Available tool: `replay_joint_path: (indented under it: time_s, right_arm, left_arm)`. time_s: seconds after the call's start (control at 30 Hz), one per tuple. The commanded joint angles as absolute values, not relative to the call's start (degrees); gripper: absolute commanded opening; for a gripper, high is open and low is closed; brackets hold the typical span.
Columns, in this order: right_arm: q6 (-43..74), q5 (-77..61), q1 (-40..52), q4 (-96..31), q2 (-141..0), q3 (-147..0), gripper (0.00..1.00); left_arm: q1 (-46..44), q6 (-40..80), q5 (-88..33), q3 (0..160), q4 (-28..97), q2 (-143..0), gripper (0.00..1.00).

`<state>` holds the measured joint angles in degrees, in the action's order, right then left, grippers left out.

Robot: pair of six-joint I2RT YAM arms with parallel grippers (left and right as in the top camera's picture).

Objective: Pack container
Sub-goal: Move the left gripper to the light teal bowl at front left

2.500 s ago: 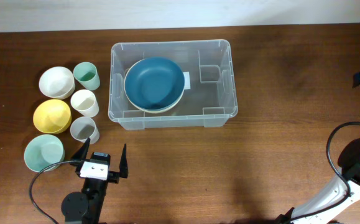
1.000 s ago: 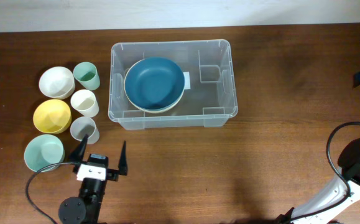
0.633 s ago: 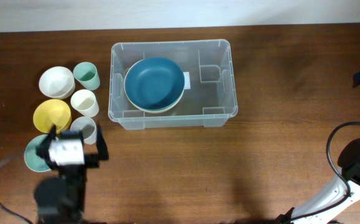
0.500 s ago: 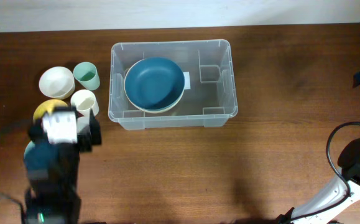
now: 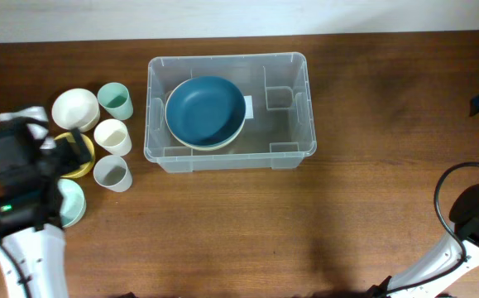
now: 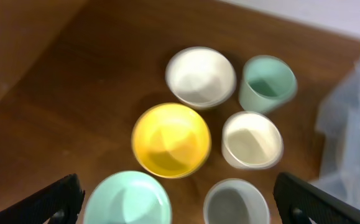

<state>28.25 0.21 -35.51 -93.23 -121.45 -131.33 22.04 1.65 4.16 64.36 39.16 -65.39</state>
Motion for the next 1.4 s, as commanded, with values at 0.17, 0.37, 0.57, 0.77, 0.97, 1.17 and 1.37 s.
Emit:
replay_joint_path:
  time_s: [0.17, 0.37, 0.57, 0.77, 0.97, 1.17, 1.37]
  right_arm:
    - [27.86, 1.13, -35.64, -93.21, -120.38, -131.02, 0.99]
    - [27.86, 1.13, -35.64, -93.21, -120.38, -131.02, 0.99]
    - [27.86, 1.13, -35.64, -93.21, -120.38, -131.02, 0.99]
    - [27.86, 1.13, -35.64, -93.21, -120.38, -131.02, 0.99]
    - [27.86, 1.13, -35.64, -93.21, -120.38, -131.02, 0.99]
    - [27.86, 1.13, -35.64, -93.21, -120.38, -131.02, 0.99]
    - [27.86, 1.13, -35.64, -93.21, -120.38, -131.02, 0.99]
  left_arm:
    - [30.65, 4.34, 0.21, 65.58, 48.95, -66.32, 1.0]
    - [34.11, 7.79, 1.19, 61.84, 50.24, -71.02, 1.0]
    - [34.41, 9.98, 1.3, 59.24, 51.68, -77.34, 1.0]
    - [35.55, 13.28, 0.6, 59.11, 48.12, -80.93, 1.0]
    - [35.7, 18.9, -1.67, 59.11, 51.31, -81.69, 1.0]
    - [39.13, 31.03, 6.02, 59.11, 56.16, -81.69, 1.0]
    - [43.07, 30.52, 7.66, 59.0, 57.1, -81.82, 1.0]
